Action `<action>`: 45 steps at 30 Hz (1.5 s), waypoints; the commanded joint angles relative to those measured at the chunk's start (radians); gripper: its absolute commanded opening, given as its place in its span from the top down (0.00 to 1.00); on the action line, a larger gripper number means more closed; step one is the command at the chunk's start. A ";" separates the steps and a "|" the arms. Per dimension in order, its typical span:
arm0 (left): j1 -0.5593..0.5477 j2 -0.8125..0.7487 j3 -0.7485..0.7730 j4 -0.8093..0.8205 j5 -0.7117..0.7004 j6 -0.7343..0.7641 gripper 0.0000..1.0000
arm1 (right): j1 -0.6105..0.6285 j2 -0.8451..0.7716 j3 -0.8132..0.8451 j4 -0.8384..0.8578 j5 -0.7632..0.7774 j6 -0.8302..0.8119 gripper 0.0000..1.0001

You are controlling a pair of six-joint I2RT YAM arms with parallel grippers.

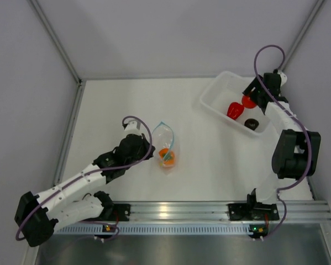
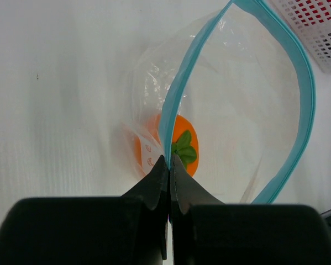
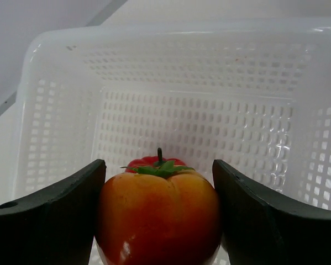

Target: Open the zip-top bag and remove the fake food

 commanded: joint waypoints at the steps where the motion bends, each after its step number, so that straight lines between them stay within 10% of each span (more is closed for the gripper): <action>1: 0.005 -0.040 0.023 -0.041 0.027 0.056 1.00 | -0.013 0.073 0.097 -0.058 0.106 -0.071 0.51; 13: 0.007 -0.100 0.024 -0.071 0.068 0.086 1.00 | -0.013 0.043 0.079 -0.062 0.054 -0.106 0.01; 21: 0.007 -0.115 0.038 -0.071 0.082 0.083 1.00 | 0.035 -0.102 0.013 -0.070 0.113 -0.124 0.01; 28: 0.005 -0.089 0.066 -0.071 0.074 0.071 1.00 | 0.381 -0.357 -0.108 -0.078 0.569 -0.177 0.01; 36: 0.005 -0.092 0.093 -0.067 0.044 0.013 1.00 | 0.420 -0.596 -0.383 0.157 -0.119 0.073 0.03; 45: 0.005 -0.135 0.060 -0.030 -0.042 -0.090 1.00 | 0.763 -0.652 -0.296 -0.033 -0.005 0.024 0.32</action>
